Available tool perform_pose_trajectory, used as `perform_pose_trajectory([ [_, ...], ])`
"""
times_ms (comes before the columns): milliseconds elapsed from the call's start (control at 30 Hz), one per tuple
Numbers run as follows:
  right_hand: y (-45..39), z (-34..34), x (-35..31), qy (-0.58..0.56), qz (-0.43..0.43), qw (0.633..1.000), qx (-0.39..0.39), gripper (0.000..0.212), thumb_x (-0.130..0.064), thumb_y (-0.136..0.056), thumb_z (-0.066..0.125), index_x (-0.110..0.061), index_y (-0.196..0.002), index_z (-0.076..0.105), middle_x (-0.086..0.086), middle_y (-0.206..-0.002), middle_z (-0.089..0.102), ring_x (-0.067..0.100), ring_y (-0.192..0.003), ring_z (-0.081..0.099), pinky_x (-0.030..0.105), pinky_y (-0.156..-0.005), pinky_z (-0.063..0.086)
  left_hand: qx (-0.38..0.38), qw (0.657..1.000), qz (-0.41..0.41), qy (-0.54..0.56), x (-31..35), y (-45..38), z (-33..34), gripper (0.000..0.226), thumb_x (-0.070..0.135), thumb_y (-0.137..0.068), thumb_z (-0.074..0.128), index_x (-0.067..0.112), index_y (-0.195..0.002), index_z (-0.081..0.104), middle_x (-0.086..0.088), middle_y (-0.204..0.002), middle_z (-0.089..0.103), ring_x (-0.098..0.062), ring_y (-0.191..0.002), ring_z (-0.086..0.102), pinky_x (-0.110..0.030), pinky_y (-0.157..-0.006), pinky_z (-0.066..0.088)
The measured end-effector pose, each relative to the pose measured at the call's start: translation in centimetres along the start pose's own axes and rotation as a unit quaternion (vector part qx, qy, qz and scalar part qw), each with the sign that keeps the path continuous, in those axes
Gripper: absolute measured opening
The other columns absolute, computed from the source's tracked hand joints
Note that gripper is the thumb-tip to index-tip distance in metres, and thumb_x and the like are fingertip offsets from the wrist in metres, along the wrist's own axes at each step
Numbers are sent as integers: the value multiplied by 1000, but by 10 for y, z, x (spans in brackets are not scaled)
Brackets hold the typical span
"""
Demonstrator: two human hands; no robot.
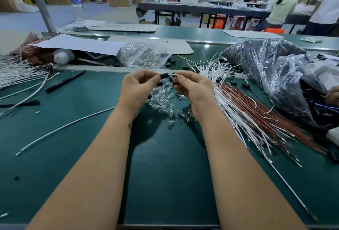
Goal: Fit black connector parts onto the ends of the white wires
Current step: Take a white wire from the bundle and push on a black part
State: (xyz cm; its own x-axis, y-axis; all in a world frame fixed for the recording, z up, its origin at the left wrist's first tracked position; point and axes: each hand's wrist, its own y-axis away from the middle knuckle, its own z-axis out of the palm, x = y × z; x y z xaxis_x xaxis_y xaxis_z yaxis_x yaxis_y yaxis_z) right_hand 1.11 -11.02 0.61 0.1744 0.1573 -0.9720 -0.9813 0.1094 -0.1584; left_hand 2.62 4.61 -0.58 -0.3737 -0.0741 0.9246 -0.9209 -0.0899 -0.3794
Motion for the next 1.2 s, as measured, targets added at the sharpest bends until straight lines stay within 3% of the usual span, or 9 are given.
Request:
perform_pose_trajectory([
  [200,2,0,-2,40,-36,998,29,8,-6,-81,74,-13,-80,71,0,-68,68,8,-61,61,18,-62,51,20,1000,2,-4,0,-1,-1,9,8,-85,70,16,-82,69,-1,-68,62,-13,-66,52,-20,-62,46],
  [467,2,-1,-4,28,-57,996,60,16,-4,-88,65,-15,-80,72,-3,-67,68,4,-56,59,16,-58,49,17,999,25,-22,-4,-1,0,8,11,-85,71,18,-82,70,3,-67,63,-5,-61,53,-15,-60,46],
  [767,2,0,-3,-32,-57,998,21,19,0,-92,58,-14,-86,70,1,-77,68,10,-61,60,23,-63,52,-18,1000,10,5,-8,-2,-1,6,13,-87,69,19,-85,69,15,-62,66,3,-60,56,-11,-61,44],
  [900,4,1,-2,34,-89,994,45,17,-2,-90,62,-17,-84,69,0,-75,67,6,-60,60,18,-61,51,-17,1000,17,14,-8,-2,-2,5,17,-84,71,21,-84,69,8,-67,65,-4,-63,54,-14,-62,45],
  [1000,2,1,-1,110,-121,984,72,16,-3,-89,63,-17,-84,66,-2,-74,64,5,-59,58,19,-60,51,-17,999,35,-16,-9,-2,-2,7,16,-84,72,22,-83,69,15,-59,63,-2,-56,51,-13,-56,42],
  [1100,1,2,0,154,-136,977,62,17,-2,-91,59,-17,-84,62,-3,-77,61,3,-56,57,19,-57,50,-16,994,66,-81,-11,-1,-1,9,12,-86,70,20,-83,68,18,-48,53,1,-46,39,-11,-49,33],
  [1200,2,5,0,177,-144,973,47,23,-1,-92,57,-21,-81,59,-4,-76,59,4,-55,57,15,-54,46,-13,992,81,-95,-9,-1,2,12,10,-87,69,22,-84,68,18,-54,58,0,-50,46,-11,-53,37],
])
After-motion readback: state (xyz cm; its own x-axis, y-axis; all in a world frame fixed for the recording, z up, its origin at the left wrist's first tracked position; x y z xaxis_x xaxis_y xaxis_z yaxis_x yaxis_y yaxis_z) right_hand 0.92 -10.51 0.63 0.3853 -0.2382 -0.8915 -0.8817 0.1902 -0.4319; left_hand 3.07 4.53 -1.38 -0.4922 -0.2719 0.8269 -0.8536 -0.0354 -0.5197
